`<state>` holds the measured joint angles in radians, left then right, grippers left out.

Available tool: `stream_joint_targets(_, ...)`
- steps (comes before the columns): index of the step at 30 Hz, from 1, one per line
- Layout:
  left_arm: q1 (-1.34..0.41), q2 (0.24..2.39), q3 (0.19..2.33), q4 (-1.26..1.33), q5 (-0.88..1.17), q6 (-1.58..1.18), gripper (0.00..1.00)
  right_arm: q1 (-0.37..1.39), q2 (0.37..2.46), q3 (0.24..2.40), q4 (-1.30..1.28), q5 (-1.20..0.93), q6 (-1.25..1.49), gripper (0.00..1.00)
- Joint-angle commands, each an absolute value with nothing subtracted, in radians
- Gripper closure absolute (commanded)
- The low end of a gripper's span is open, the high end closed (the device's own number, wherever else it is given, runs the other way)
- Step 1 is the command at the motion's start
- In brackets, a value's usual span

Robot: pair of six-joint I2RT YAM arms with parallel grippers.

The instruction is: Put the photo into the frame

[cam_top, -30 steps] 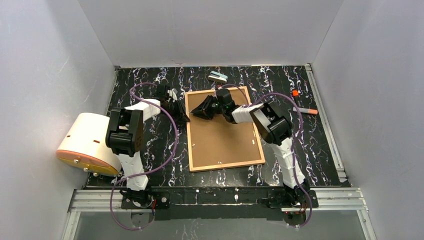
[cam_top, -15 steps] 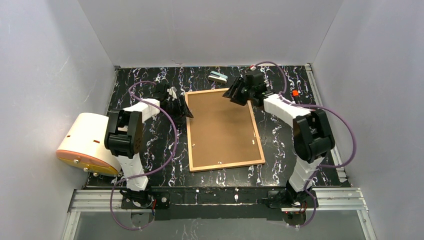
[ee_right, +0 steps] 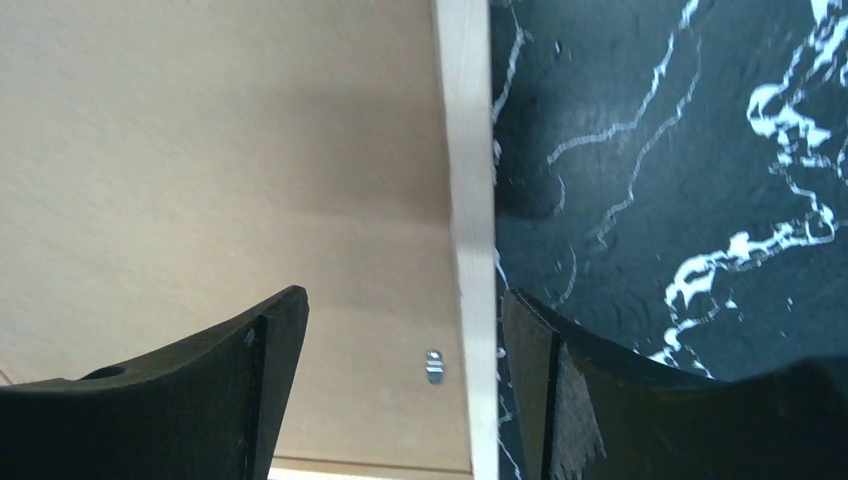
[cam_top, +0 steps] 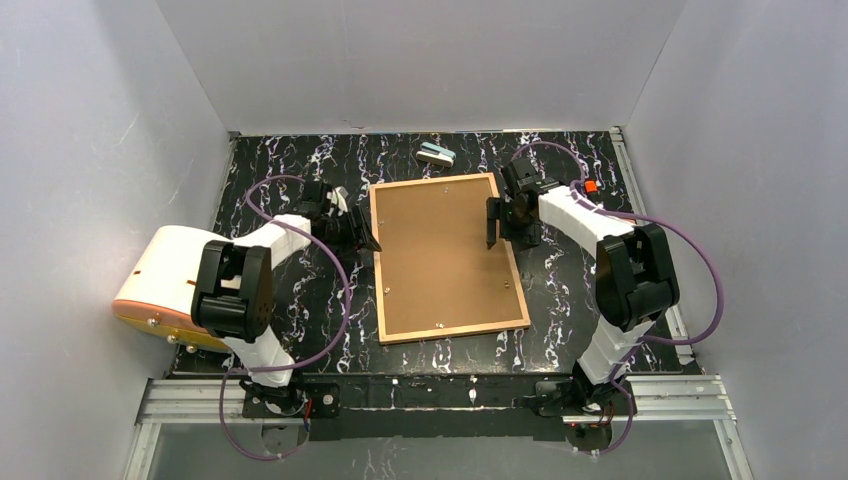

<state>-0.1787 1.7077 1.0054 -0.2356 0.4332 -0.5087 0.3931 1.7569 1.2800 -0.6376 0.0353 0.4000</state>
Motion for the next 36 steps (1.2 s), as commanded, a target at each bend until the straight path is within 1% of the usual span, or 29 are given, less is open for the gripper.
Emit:
stream_joint_targets(1,-0.176,1.631,0.959,-0.251,0.452,-0.507,0.44,0.393,1.721,1.254,-0.77,0.059,0.328,0.2)
stream_joint_targets(7,-0.177,1.625,0.92,-0.241,0.47,-0.514,0.52,0.393,1.735,1.202,-0.79,0.024,0.311,0.2)
stream_joint_targets(9,-0.177,1.625,0.914,-0.241,0.474,-0.512,0.54,0.393,1.74,1.184,-0.788,0.008,0.305,0.21)
stream_joint_targets(12,-0.176,1.626,0.907,-0.241,0.481,-0.514,0.57,0.393,1.758,1.175,-0.804,-0.056,0.284,0.27)
stream_joint_targets(17,-0.177,1.635,0.912,-0.241,0.486,-0.512,0.62,0.392,1.755,1.167,-0.804,-0.081,0.295,0.35)
stream_joint_targets(21,-0.177,1.643,0.917,-0.24,0.487,-0.508,0.64,0.393,1.76,1.166,-0.807,-0.09,0.289,0.4)
stream_joint_targets(27,-0.177,1.654,0.913,-0.239,0.494,-0.505,0.65,0.393,1.76,1.148,-0.809,-0.078,0.279,0.4)
stream_joint_targets(31,-0.176,1.659,0.908,-0.238,0.496,-0.499,0.66,0.392,1.769,1.139,-0.804,-0.066,0.272,0.35)
stream_joint_targets(34,-0.177,1.665,0.91,-0.239,0.499,-0.495,0.66,0.392,1.777,1.137,-0.804,-0.046,0.277,0.35)
stream_joint_targets(36,-0.177,1.669,0.91,-0.238,0.499,-0.494,0.67,0.393,1.781,1.135,-0.805,-0.024,0.286,0.37)
